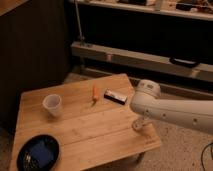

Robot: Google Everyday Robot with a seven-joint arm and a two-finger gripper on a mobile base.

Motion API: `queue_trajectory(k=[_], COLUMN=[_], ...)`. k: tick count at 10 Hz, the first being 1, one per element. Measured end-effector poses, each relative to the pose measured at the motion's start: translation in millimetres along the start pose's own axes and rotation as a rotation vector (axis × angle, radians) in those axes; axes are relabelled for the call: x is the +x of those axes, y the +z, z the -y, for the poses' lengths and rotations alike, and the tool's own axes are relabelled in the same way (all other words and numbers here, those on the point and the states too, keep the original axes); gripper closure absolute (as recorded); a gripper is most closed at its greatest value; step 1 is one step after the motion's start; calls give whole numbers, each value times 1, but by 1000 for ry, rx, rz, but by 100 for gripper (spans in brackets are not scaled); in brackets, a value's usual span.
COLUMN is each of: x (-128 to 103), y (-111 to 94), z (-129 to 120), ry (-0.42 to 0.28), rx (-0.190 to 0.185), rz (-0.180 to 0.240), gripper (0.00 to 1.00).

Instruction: Stand the bottle upright

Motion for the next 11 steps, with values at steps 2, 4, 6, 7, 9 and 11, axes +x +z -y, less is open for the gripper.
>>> queue_trajectory(k=[2, 4, 6, 7, 9, 11], x=[-3, -5, -7, -7, -7, -10], y=[-4, -5, -5, -4, -5, -8], z=[-2, -3, -3, -3, -4, -4], ry=[0, 0, -4, -7, -9, -10], rx=[-10, -14, -16, -16, -16, -15], rz=[9, 18, 34, 39, 47, 57], gripper=[70, 70, 70, 70, 70, 70])
